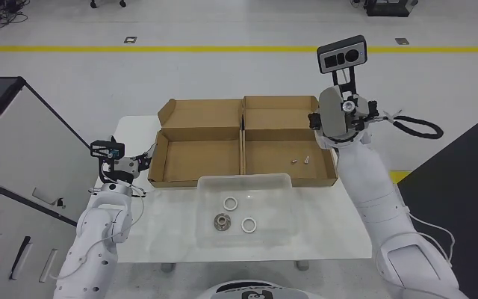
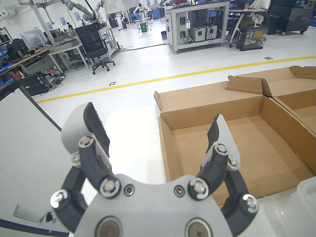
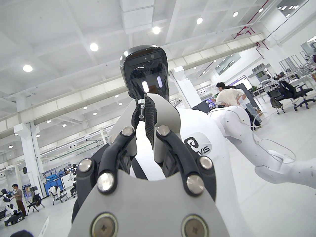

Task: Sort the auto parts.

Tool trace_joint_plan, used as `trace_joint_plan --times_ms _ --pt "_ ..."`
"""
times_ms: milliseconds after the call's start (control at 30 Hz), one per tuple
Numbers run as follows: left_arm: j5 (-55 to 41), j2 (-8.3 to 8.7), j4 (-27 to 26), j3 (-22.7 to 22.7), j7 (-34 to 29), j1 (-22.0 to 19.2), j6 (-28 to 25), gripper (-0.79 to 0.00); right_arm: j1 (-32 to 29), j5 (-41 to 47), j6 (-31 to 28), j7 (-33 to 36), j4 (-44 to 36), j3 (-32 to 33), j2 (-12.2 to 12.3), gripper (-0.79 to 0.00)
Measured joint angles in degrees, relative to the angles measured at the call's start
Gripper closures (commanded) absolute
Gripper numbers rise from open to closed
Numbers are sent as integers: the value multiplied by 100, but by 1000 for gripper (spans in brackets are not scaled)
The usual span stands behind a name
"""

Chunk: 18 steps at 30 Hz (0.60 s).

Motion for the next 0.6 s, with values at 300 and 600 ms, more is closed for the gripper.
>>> trace_joint_plan --times_ms 300,600 --pt "0 0 0 0 0 0 0 -785 0 0 0 0 0 0 0 0" --pt "0 0 0 0 0 0 0 -785 -78 -553 248 -224 -119 208 51 0"
